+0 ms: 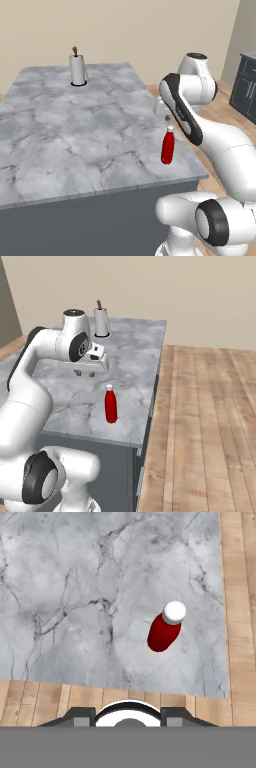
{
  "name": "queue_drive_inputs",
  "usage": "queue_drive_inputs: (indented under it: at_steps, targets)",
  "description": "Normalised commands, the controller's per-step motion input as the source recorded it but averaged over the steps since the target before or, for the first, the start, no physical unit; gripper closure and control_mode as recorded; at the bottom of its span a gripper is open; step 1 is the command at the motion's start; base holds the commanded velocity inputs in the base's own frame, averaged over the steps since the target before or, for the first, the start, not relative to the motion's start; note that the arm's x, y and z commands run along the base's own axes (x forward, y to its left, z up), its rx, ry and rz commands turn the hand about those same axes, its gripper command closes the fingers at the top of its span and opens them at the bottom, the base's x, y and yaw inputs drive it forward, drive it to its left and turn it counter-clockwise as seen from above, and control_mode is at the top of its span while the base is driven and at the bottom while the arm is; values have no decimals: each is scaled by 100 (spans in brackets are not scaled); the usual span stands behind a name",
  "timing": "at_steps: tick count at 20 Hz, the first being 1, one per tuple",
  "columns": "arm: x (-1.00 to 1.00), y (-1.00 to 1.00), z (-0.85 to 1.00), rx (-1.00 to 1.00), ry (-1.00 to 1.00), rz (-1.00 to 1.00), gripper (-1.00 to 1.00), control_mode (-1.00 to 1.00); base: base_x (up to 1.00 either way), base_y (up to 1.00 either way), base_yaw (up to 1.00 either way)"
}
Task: Pick the water bottle from the counter and place it in the open cabinet.
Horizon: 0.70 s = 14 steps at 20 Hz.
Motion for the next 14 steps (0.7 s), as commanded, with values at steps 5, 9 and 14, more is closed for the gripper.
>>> queue_drive_inputs:
  at_steps: [5, 9, 14]
  targets:
    - [-24, -10, -11, 3, -7, 0, -100, -100, 0, 0, 0]
    - [-25, -16, -24, 4, -2, 1, -100, -100, 0, 0, 0]
    - [-20, -24, -19, 1, -2, 21, -100, -100, 0, 0, 0]
